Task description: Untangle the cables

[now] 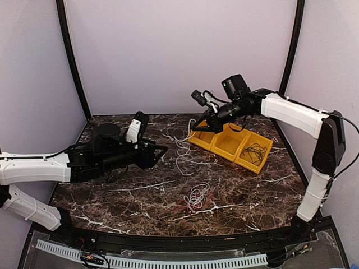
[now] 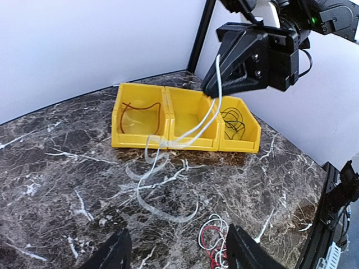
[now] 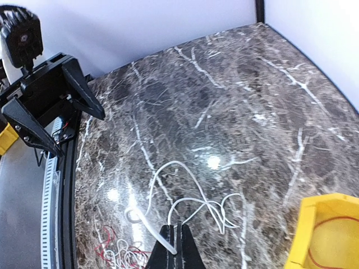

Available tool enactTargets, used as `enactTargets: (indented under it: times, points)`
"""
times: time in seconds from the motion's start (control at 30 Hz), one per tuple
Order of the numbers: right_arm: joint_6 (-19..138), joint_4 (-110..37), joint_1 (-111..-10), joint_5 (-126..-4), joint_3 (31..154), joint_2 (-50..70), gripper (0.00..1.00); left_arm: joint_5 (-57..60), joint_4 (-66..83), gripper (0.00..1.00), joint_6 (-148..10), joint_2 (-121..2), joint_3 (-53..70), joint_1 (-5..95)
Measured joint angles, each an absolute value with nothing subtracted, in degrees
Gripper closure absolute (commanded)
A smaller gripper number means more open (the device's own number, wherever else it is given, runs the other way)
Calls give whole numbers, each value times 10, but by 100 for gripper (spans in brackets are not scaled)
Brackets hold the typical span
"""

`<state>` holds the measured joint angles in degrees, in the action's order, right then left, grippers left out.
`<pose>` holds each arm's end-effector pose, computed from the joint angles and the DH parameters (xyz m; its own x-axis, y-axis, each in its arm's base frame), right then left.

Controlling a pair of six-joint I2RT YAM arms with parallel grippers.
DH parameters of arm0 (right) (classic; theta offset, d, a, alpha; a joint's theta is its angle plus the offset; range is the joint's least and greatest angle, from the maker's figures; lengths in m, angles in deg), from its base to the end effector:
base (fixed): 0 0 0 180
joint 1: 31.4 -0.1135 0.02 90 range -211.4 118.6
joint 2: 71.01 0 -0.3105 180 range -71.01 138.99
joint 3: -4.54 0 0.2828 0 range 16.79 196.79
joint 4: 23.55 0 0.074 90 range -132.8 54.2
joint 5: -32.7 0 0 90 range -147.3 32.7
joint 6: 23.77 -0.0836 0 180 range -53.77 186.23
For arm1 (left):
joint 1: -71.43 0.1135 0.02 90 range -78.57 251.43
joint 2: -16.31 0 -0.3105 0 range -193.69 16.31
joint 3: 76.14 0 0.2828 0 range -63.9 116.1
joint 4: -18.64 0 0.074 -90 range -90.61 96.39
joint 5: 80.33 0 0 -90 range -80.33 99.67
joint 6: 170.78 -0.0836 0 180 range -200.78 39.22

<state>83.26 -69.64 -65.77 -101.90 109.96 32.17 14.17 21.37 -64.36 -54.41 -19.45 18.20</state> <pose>0.3545 0.3136 0.3344 -0.3066 -0.4624 -0.8320 -0.9514 0.1741 0.2539 0.2125 -0.2733 0.3072 -0.3252 -0.0356 -0.9450 0.6887 0.6759 -0.2624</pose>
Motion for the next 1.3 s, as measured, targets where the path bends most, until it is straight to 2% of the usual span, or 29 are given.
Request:
enactTargets:
  times: [0.2, 0.5, 0.97, 1.3]
  points:
    - [835, -694, -558, -1009, 1104, 280, 100, 197, 201, 40, -660, -500, -219, 182]
    - [831, -655, -443, -1003, 1085, 259, 100, 211, 200, 40, -662, -499, -230, 182]
    - [820, -611, -388, -990, 962, 243, 100, 209, 200, 40, -652, -512, -231, 182]
    - [809, -610, -388, -979, 959, 319, 100, 204, 200, 41, -646, -523, -231, 182]
